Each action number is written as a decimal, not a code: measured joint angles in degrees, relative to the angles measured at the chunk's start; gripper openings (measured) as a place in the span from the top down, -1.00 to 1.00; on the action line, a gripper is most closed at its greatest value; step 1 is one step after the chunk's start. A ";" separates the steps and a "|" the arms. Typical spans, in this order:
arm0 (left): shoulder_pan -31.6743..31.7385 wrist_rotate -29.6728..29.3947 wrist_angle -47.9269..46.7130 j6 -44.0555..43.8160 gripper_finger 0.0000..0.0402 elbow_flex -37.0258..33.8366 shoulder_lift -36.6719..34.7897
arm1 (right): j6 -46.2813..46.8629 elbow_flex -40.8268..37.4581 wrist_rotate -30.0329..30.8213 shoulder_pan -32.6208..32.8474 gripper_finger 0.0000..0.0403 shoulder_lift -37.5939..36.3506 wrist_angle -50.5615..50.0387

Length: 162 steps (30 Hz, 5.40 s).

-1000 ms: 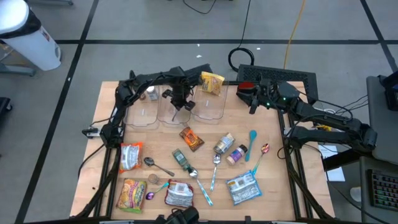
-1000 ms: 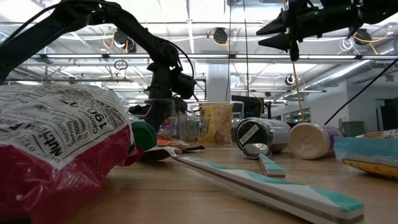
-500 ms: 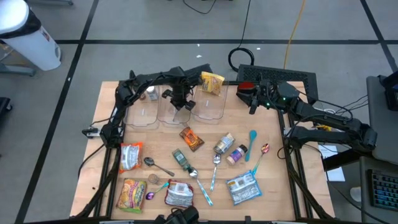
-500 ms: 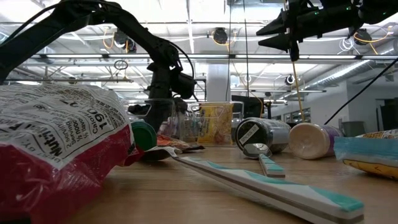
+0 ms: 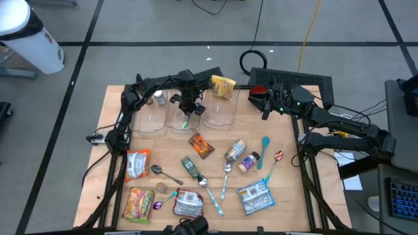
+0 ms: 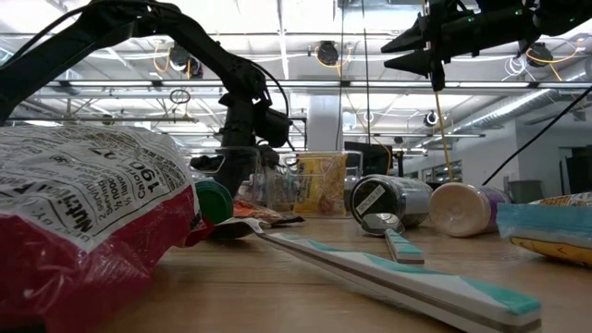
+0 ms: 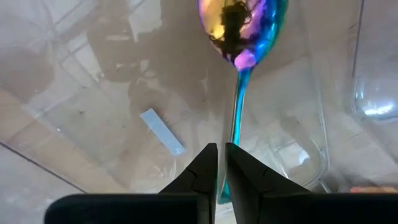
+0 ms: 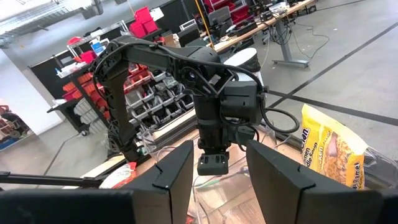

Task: Pick & Place Food Item
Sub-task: Put the black spoon into the middle transparent bin

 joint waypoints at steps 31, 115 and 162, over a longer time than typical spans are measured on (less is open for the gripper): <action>2.80 -2.50 1.77 13.66 0.81 14.23 -37.25 | 0.22 0.00 0.34 -0.02 0.31 0.01 0.25; -21.80 9.07 126.13 -18.30 -0.52 -52.79 -72.84 | 21.10 0.07 21.24 25.20 0.31 32.31 72.54; -60.91 -28.46 31.02 -44.04 -0.43 -30.34 -55.15 | 1.66 12.28 -5.81 42.03 0.31 26.79 21.24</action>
